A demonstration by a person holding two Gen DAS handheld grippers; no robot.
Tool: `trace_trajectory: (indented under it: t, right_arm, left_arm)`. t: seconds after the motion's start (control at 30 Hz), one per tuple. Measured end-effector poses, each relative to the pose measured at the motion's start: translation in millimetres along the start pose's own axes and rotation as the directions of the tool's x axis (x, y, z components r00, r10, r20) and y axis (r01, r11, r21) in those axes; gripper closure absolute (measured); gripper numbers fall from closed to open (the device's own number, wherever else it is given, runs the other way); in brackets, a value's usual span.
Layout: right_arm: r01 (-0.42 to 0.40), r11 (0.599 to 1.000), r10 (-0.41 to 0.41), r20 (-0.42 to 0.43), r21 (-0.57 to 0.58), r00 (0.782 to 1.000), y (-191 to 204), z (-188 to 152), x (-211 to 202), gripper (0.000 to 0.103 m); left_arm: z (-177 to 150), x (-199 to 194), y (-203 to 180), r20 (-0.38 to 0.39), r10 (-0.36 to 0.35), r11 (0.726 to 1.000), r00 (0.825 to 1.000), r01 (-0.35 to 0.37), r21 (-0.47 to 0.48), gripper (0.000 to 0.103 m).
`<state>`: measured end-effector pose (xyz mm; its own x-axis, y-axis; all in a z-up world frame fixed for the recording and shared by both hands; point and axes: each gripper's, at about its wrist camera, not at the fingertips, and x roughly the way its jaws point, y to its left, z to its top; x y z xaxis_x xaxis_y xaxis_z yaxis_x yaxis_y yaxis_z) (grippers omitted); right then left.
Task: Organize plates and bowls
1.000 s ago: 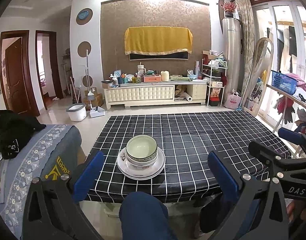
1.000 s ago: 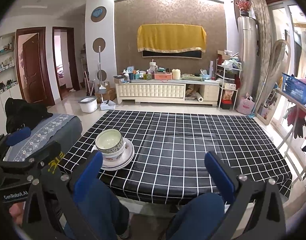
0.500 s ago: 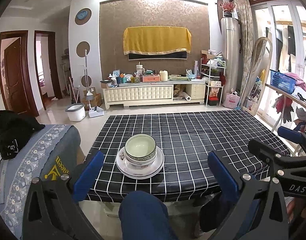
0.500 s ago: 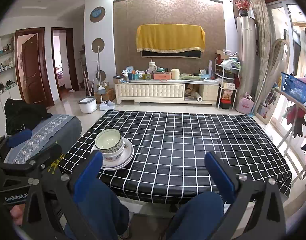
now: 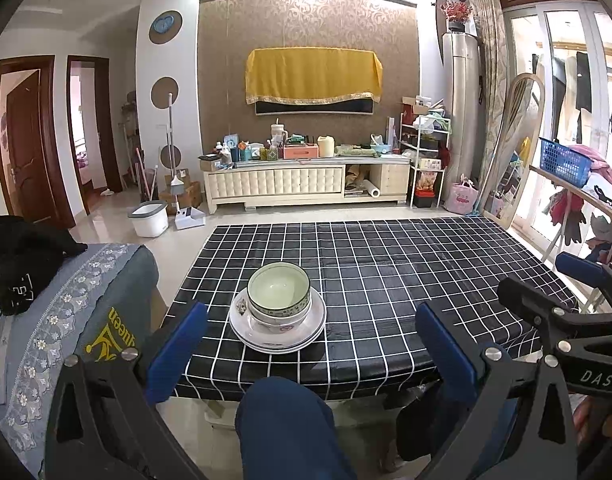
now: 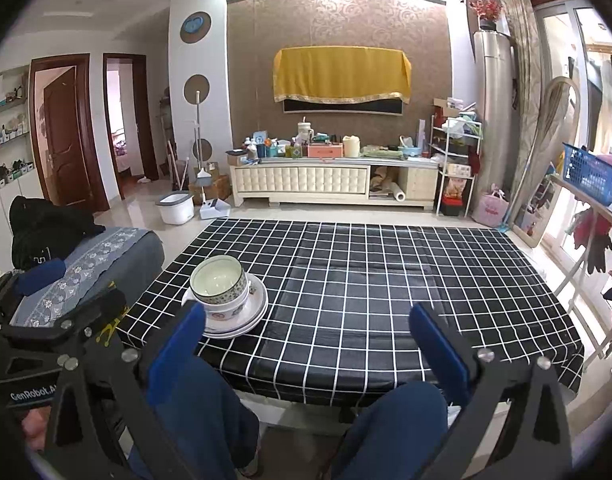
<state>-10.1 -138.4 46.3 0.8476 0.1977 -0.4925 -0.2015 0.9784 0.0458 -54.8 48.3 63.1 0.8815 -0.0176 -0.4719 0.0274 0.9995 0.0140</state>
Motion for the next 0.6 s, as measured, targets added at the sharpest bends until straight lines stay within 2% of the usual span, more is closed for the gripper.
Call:
trace_trajectory:
  t: [0.6]
  right_arm:
    - [-0.010, 1.000, 0.010, -0.012, 0.011, 1.000, 0.7, 0.7, 0.5, 0.000]
  left_arm:
    - [-2.2, 2.1, 1.8, -0.003, -0.008, 1.000, 1.000, 0.008, -0.002, 0.000]
